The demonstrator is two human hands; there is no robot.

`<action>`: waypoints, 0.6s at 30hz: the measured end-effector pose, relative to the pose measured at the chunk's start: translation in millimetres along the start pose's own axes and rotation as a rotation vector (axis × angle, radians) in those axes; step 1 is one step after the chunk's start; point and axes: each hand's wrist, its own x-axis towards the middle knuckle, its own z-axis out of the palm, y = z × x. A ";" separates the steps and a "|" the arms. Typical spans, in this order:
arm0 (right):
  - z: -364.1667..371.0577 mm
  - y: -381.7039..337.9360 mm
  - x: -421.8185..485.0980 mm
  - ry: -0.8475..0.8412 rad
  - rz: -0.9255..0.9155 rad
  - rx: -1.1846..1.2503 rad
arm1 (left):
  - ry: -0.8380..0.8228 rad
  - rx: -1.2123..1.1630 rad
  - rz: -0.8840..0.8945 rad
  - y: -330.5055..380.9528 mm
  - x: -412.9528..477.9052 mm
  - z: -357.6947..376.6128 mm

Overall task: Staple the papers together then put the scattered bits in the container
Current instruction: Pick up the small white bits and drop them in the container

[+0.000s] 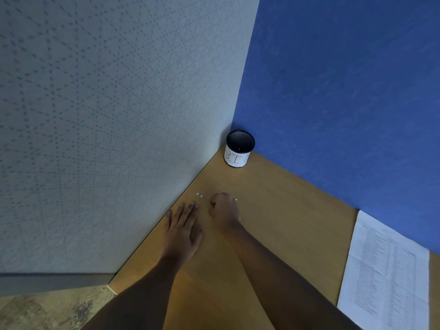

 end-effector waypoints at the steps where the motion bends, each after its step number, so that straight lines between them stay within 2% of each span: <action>1: 1.2 0.8 1.6 0.002 -0.009 -0.013 | -0.003 0.000 0.000 0.2 0.0 0.1; 5: 6.0 4.7 9.3 -0.026 0.059 0.096 | -0.007 -0.010 -0.004 -0.1 0.3 -0.1; 10: -13.2 18.5 14.5 -0.020 0.288 0.607 | -0.005 -0.006 -0.006 0.1 -0.1 -1.4; 15: -38.6 34.0 23.6 -0.184 0.544 0.961 | -0.005 0.002 0.000 0.1 0.3 -2.2; 18: -54.4 39.1 31.3 -0.223 0.590 1.200 | -0.017 0.008 -0.008 -0.3 -0.2 -1.3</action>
